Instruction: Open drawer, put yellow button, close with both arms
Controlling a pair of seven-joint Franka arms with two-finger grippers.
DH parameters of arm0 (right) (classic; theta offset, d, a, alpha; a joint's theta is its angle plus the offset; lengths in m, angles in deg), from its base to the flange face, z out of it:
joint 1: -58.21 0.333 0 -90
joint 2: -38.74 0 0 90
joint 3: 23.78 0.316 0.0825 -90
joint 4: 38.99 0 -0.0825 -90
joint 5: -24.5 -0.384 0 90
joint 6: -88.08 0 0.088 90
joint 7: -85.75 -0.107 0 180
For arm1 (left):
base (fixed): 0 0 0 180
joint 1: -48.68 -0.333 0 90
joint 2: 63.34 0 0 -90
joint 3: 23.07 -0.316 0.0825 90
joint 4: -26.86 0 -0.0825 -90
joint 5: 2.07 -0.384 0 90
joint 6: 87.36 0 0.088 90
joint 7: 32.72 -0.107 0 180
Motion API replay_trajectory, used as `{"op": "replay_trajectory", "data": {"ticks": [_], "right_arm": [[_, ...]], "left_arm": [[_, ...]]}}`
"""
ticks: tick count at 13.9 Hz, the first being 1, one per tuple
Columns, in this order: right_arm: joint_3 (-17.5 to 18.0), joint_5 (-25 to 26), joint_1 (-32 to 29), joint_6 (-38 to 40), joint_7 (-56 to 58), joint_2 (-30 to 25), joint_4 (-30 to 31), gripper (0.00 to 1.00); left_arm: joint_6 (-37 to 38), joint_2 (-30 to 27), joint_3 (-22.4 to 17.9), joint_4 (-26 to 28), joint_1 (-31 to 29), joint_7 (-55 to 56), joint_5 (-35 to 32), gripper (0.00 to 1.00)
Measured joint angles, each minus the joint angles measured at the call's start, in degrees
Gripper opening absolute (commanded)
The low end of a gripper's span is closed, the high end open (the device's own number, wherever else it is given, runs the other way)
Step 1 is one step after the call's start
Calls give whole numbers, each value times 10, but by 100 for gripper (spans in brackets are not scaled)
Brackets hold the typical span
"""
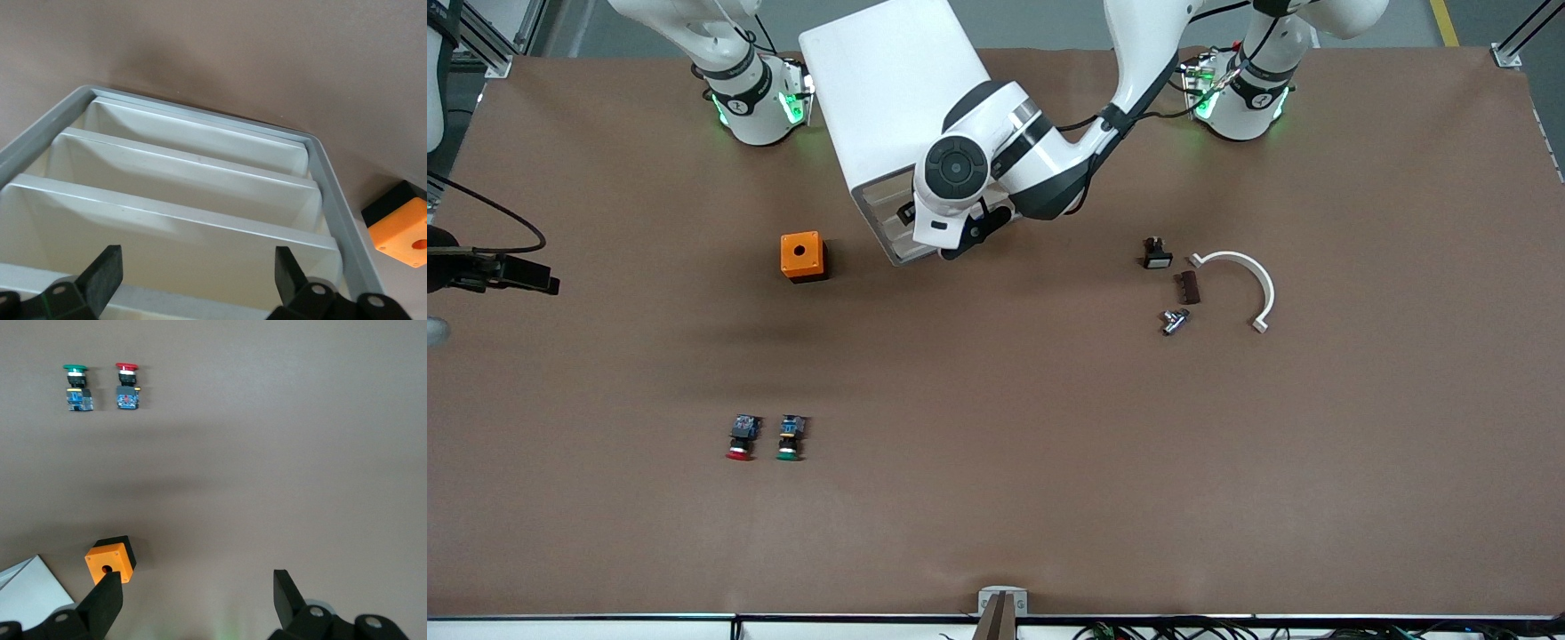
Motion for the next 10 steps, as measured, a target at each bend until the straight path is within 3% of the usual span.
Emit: {"op": "replay_trajectory", "data": {"ticks": [5,10], "right_arm": [[2,4,0,0,0,0,0,100],[2,4,0,-1,0,0,-9,100]], "left_arm": [[-19,-2,-2,-6,-13,0,2,100],[-19,-39,-5,-24,-111,-35,-57,99]]}}
